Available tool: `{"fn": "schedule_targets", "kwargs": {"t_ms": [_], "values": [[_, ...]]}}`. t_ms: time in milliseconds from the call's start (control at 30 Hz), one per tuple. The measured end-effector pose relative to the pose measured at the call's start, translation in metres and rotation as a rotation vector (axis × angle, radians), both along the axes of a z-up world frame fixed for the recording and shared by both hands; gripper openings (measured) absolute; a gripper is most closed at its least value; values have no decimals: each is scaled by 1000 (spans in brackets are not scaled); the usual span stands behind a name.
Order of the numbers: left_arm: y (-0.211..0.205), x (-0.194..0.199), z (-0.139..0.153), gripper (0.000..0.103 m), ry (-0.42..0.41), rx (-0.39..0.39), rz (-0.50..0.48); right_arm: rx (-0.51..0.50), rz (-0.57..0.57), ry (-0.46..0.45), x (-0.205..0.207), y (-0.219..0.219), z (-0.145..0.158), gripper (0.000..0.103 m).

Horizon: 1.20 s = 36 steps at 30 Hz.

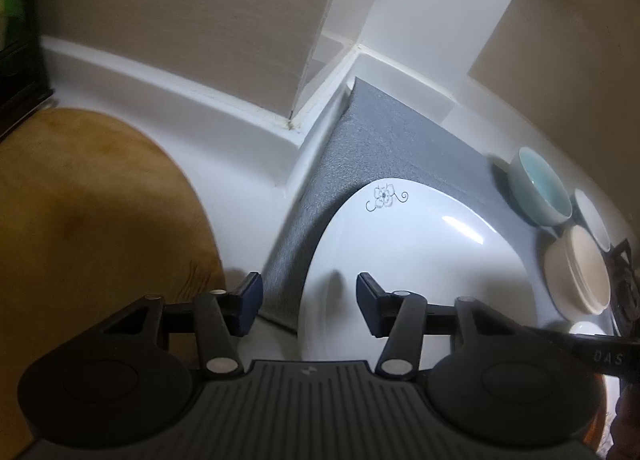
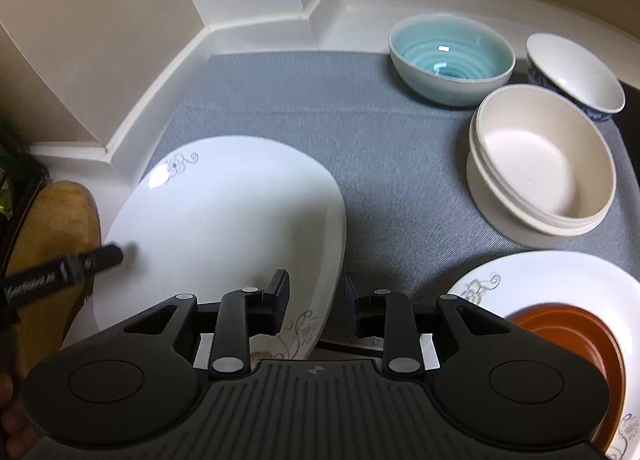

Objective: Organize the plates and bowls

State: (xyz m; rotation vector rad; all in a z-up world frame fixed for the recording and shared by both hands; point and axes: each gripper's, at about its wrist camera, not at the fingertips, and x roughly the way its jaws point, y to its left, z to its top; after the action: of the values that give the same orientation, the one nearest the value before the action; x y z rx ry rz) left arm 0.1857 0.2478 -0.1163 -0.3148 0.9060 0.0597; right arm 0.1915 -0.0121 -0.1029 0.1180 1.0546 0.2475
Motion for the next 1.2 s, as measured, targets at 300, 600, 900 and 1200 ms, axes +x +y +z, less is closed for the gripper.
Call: {"fn": "schedule_targets", "kwargs": {"t_ms": [300,600,900,1200], "values": [[-11,-4,-5,21,10,42,-109,-13,-10,31,6,9,-7,37],[-19,-18,-5,23,40,40,-169,-36,-25,65,11,6,-14,37],[-22,-4,-9,28,22,51,-168,-42,-23,68,9,7,-17,36],[-21,-16,-6,28,50,63,-178,-52,-6,66,6,11,-16,35]]}}
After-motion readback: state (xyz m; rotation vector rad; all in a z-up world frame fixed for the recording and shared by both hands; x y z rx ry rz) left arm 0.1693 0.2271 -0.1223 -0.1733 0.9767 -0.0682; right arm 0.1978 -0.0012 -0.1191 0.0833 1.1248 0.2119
